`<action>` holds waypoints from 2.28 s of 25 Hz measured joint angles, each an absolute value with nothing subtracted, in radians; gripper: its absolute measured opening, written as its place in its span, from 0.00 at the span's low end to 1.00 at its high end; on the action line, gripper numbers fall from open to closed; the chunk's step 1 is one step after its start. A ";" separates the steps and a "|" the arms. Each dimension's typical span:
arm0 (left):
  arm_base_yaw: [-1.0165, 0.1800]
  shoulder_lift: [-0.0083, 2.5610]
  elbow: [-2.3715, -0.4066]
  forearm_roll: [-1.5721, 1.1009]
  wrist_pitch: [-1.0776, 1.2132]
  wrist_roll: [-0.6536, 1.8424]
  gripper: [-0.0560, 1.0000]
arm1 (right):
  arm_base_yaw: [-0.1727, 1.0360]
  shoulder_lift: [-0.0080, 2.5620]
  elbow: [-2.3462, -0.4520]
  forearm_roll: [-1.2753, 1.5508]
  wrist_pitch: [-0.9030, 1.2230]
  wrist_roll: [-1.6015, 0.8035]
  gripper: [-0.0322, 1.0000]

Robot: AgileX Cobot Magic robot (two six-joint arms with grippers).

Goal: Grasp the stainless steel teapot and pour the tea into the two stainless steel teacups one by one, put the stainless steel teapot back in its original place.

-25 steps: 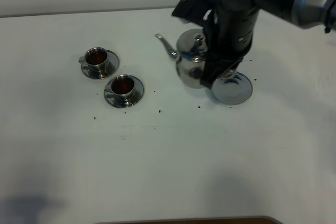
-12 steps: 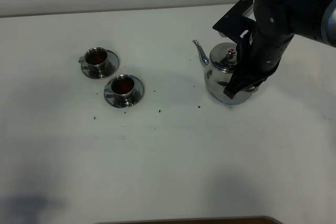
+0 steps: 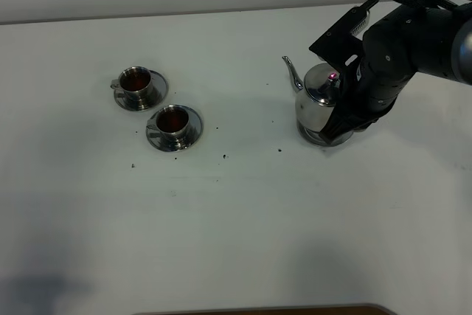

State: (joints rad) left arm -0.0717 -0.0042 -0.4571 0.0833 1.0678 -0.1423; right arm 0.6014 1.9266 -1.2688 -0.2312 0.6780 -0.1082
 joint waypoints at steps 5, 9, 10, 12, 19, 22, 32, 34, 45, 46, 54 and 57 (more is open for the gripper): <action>-0.072 -0.004 -0.457 0.083 1.068 -0.142 0.61 | 0.601 1.953 -1.267 -0.240 0.681 -0.096 0.21; -0.072 -0.004 -0.457 0.083 1.068 -0.142 0.61 | 0.601 1.960 -1.267 -0.240 0.687 -0.095 0.21; -0.072 -0.004 -0.457 0.083 1.068 -0.142 0.61 | 0.601 1.963 -1.267 -0.241 0.688 -0.095 0.21; -0.072 -0.004 -0.457 0.083 1.068 -0.142 0.61 | 0.601 1.969 -1.265 -0.241 0.688 -0.095 0.21; -0.072 -0.004 -0.457 0.083 1.068 -0.143 0.61 | 0.601 1.981 -1.265 -0.256 0.670 -0.094 0.21; -0.072 -0.004 -0.457 0.083 1.068 -0.143 0.61 | 0.601 1.982 -1.265 -0.258 0.669 -0.094 0.21; -0.072 -0.004 -0.457 0.083 1.068 -0.145 0.61 | 0.601 1.982 -1.265 -0.270 0.672 -0.092 0.21; -0.072 -0.004 -0.457 0.083 1.068 -0.145 0.61 | 0.601 1.982 -1.265 -0.286 0.672 -0.082 0.22; -0.072 -0.004 -0.457 0.083 1.068 -0.145 0.61 | 0.601 1.984 -1.265 -0.332 0.678 -0.048 0.43; -0.072 -0.004 -0.457 0.083 1.068 -0.145 0.61 | 0.601 1.984 -1.265 -0.332 0.684 -0.048 0.44; -0.072 -0.004 -0.457 0.083 1.068 -0.145 0.61 | 0.601 1.948 -1.265 -0.345 0.775 -0.034 0.45; -0.072 -0.004 -0.457 0.083 1.068 -0.145 0.61 | 0.601 1.921 -1.265 -0.347 0.844 -0.024 0.45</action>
State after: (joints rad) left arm -0.0717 -0.0042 -0.4571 0.0833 1.0678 -0.1446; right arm 0.6014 1.9209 -1.2655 -0.3467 0.8441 -0.0236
